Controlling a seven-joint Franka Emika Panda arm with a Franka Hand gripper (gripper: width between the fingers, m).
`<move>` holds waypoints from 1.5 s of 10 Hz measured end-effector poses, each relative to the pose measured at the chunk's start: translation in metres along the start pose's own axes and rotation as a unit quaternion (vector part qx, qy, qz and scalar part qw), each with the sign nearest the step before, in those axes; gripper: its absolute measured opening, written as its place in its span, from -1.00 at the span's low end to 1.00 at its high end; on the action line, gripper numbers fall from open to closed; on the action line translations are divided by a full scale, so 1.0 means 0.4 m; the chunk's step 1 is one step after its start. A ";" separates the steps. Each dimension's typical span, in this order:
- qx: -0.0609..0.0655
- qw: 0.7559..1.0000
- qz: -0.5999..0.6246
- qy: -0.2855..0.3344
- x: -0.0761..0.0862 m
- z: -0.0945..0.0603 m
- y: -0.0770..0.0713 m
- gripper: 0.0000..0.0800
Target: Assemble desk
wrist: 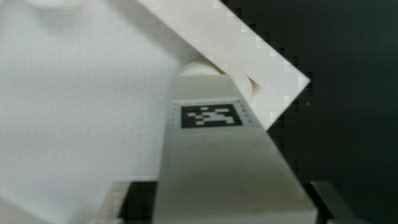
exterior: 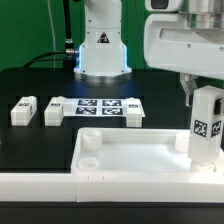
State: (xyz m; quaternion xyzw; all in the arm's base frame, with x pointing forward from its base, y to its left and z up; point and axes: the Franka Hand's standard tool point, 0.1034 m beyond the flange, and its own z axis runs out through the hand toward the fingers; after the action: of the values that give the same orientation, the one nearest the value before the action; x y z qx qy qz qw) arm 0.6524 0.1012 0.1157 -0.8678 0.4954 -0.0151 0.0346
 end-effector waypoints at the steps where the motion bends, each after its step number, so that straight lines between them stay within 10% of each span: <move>1: 0.000 0.999 0.033 -0.002 0.001 0.000 0.001 -0.27; 3: 0.000 0.995 0.096 -0.005 0.000 0.001 0.002 -0.27; 6: 0.053 0.949 0.311 -0.018 -0.034 0.003 0.001 -0.27; 11: 0.041 0.990 0.134 -0.016 -0.034 0.005 0.010 0.54; 15: 0.029 0.997 -0.071 -0.019 -0.040 0.023 0.002 0.62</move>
Offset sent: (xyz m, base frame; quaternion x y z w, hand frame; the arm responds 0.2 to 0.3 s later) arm -0.0121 0.0092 -0.0103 0.1495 -0.0055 0.3623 0.9200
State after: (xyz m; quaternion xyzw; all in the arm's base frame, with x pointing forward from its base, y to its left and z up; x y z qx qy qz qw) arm 0.6439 0.1151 0.1066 -0.8995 0.4313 -0.0151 0.0679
